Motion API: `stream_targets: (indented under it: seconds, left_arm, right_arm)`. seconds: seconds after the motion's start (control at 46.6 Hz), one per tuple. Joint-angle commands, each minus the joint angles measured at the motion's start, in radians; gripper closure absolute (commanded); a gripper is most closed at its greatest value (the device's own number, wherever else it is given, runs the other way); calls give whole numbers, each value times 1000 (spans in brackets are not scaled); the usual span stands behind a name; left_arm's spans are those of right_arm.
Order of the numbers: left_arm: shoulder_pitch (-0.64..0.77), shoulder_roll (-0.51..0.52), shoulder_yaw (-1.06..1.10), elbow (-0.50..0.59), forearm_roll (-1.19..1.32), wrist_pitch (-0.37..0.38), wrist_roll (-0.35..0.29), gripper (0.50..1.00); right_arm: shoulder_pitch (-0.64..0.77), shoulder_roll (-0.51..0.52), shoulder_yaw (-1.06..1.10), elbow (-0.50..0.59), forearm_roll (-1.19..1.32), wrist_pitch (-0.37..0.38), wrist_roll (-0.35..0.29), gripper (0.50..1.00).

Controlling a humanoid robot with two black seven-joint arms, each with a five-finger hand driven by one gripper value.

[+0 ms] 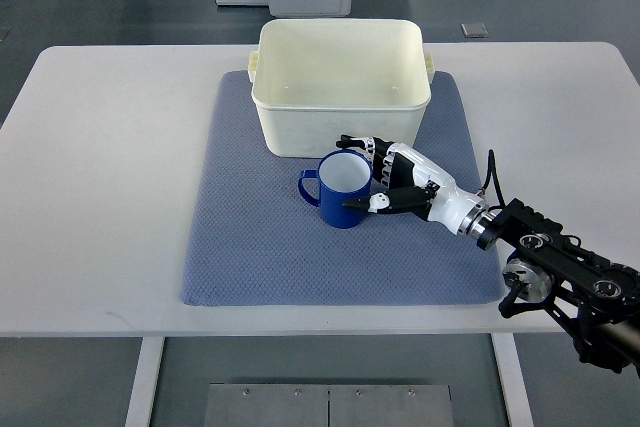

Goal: Place cup in box with right hand
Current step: 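Close the right hand's fingers around the blue mug body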

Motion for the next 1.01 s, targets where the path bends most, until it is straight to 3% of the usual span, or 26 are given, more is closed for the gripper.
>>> stream_targets:
  seconds: [0.0, 0.622, 0.987]
  left_arm:
    - [0, 0, 0, 0, 0, 0, 1, 500]
    - [0, 0, -1, 0, 0, 0, -1, 500]
    - [0, 0, 0, 0, 0, 0, -1, 500]
  right_arm:
    - [0, 4, -5, 0, 0, -19, 0, 500]
    - [1, 41, -42, -8, 0, -102, -6, 500]
    - [9, 82, -42, -46, 0, -105, -6, 502]
